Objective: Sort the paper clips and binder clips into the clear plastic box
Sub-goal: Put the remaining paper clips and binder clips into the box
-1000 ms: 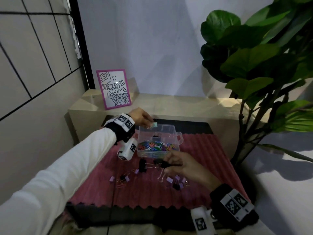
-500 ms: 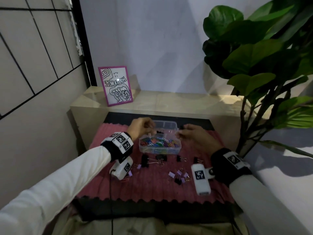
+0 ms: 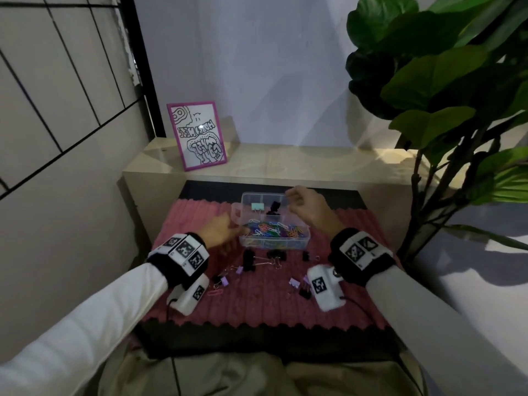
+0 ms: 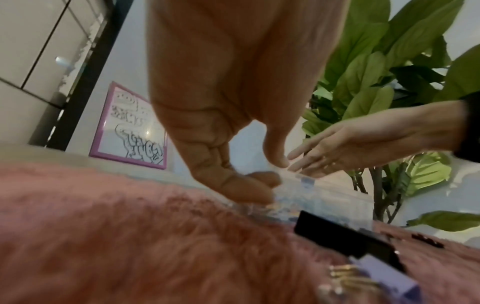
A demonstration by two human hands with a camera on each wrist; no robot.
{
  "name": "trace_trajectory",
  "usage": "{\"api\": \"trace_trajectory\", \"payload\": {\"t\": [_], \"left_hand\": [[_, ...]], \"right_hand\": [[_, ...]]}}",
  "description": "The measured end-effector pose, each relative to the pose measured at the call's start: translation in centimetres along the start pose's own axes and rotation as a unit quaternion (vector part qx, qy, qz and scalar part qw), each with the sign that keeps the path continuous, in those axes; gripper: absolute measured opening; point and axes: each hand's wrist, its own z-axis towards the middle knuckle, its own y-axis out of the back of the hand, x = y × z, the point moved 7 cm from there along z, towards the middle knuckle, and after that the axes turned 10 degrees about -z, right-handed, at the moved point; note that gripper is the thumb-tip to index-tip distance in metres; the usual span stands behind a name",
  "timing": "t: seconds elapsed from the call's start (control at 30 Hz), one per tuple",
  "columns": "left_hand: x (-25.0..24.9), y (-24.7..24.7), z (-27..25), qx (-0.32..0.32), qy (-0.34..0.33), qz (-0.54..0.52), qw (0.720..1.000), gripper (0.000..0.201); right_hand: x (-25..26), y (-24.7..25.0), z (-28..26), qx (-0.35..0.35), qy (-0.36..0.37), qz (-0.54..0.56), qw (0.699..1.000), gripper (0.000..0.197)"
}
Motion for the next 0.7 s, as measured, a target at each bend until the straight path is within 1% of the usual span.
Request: {"api": "trace_trajectory", "payload": {"t": [0.03, 0.07, 0.1, 0.13, 0.2, 0.23, 0.27, 0.33, 0.37, 0.4, 0.47, 0.5, 0.53, 0.57, 0.6, 0.63, 0.67, 0.7], "left_hand": [[0.1, 0.0, 0.1, 0.004, 0.01, -0.007, 1.0, 0.051], [0.3, 0.1, 0.4, 0.009, 0.025, -0.023, 0.999, 0.049], [0.6, 0.1, 0.6, 0.015, 0.037, -0.046, 0.998, 0.048], [0.6, 0.2, 0.6, 0.019, 0.045, -0.059, 0.997, 0.047], [0.6, 0.3, 0.4, 0.011, 0.047, -0.059, 0.997, 0.047], [0.4, 0.2, 0.2, 0.008, 0.044, -0.066, 0.997, 0.047], [0.0, 0.2, -0.1, 0.004, 0.037, -0.085, 0.996, 0.047], [-0.9, -0.1, -0.7, 0.004, 0.016, -0.099, 0.995, 0.049], [-1.2, -0.1, -0.8, 0.004, 0.004, -0.099, 0.995, 0.052], [-1.2, -0.3, -1.0, 0.013, 0.007, -0.106, 0.994, 0.054], [-0.7, -0.2, -1.2, 0.024, 0.037, -0.128, 0.991, 0.055], [-0.6, 0.0, -1.3, 0.026, 0.042, -0.115, 0.992, 0.053], [-0.9, 0.4, -1.5, 0.011, 0.031, -0.068, 0.997, 0.049], [-1.3, 1.1, -1.7, -0.025, 0.004, -0.003, 1.0, 0.046], [-2.1, 1.7, -2.2, -0.075, -0.032, 0.06, 0.995, 0.043], [-3.1, 2.0, -3.0, -0.11, -0.073, 0.105, 0.986, 0.038], [-4.2, 1.8, -3.8, -0.114, -0.12, 0.138, 0.977, 0.029], [-4.9, 0.9, -4.3, -0.086, -0.156, 0.173, 0.969, 0.021]], "right_hand": [[1.5, 0.1, -1.5, -0.028, 0.069, -0.014, 0.997, 0.021], [2.7, -0.3, -3.1, -0.029, 0.136, -0.028, 0.99, 0.016], [3.7, -1.2, -4.7, 0.0, 0.188, -0.057, 0.981, 0.013], [4.1, -2.7, -5.8, 0.053, 0.219, -0.113, 0.968, 0.013], [3.6, -5.7, -7.3, 0.154, 0.242, -0.236, 0.928, 0.023], [3.2, -6.9, -7.7, 0.182, 0.247, -0.277, 0.91, 0.031], [3.1, -7.8, -7.7, 0.193, 0.253, -0.309, 0.896, 0.039], [3.1, -8.8, -8.0, 0.189, 0.259, -0.343, 0.883, 0.048], [3.1, -9.0, -8.0, 0.185, 0.258, -0.345, 0.883, 0.049], [3.2, -9.0, -8.0, 0.182, 0.254, -0.342, 0.886, 0.048], [3.1, -8.7, -7.9, 0.179, 0.233, -0.326, 0.899, 0.044], [2.9, -8.4, -8.0, 0.179, 0.218, -0.315, 0.906, 0.041], [2.5, -8.1, -8.0, 0.182, 0.205, -0.307, 0.911, 0.036], [2.1, -7.8, -8.1, 0.184, 0.195, -0.303, 0.915, 0.032], [1.6, -7.6, -8.2, 0.185, 0.187, -0.299, 0.917, 0.029], [1.1, -7.4, -8.3, 0.186, 0.179, -0.294, 0.92, 0.028], [0.6, -7.1, -8.5, 0.188, 0.171, -0.289, 0.923, 0.026], [0.2, -6.9, -8.7, 0.195, 0.163, -0.28, 0.926, 0.024]]}}
